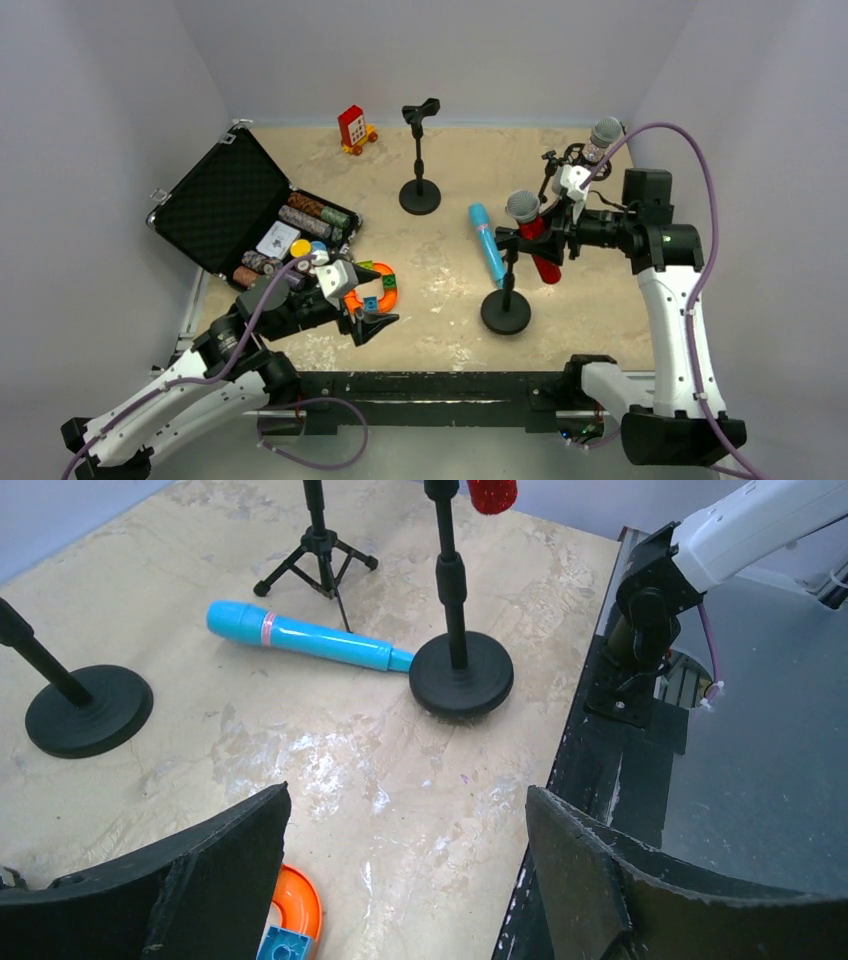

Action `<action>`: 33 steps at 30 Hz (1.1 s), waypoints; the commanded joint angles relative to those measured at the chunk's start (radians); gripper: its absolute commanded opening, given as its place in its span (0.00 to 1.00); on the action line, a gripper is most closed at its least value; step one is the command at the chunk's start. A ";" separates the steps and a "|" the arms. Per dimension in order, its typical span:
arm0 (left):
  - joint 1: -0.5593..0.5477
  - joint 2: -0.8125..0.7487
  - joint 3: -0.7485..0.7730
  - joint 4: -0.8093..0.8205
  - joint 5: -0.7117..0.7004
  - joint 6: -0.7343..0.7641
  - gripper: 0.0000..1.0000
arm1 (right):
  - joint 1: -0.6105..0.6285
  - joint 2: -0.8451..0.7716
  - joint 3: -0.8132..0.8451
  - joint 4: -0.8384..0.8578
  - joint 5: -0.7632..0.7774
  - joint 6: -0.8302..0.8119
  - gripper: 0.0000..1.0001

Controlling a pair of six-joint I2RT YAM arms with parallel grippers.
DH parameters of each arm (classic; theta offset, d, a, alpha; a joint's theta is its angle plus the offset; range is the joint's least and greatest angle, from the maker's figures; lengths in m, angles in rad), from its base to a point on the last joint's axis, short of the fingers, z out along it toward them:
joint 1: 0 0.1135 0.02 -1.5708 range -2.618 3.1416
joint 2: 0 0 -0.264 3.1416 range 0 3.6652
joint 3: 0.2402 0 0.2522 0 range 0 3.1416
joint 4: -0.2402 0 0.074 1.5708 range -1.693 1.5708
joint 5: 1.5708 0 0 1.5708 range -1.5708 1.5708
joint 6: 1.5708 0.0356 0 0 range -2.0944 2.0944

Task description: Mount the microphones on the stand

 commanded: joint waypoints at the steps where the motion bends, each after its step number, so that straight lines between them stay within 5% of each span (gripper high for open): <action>1: 0.006 -0.005 0.080 -0.039 -0.002 0.015 0.91 | -0.143 0.003 0.118 -0.078 0.017 -0.068 0.20; 8: 0.006 -0.040 0.110 -0.129 -0.025 0.050 0.91 | -0.336 0.091 0.223 -0.174 0.002 -0.183 0.20; 25: 0.006 -0.061 0.053 -0.121 -0.072 -0.010 0.91 | -0.566 0.254 0.228 -0.082 -0.001 -0.263 0.27; 29: 0.006 -0.057 0.022 -0.100 -0.111 -0.075 0.91 | -0.578 0.254 0.195 -0.121 0.004 -0.337 0.39; 33: 0.006 -0.049 -0.031 -0.070 -0.153 -0.183 0.91 | -0.599 0.250 0.211 -0.211 0.001 -0.413 0.67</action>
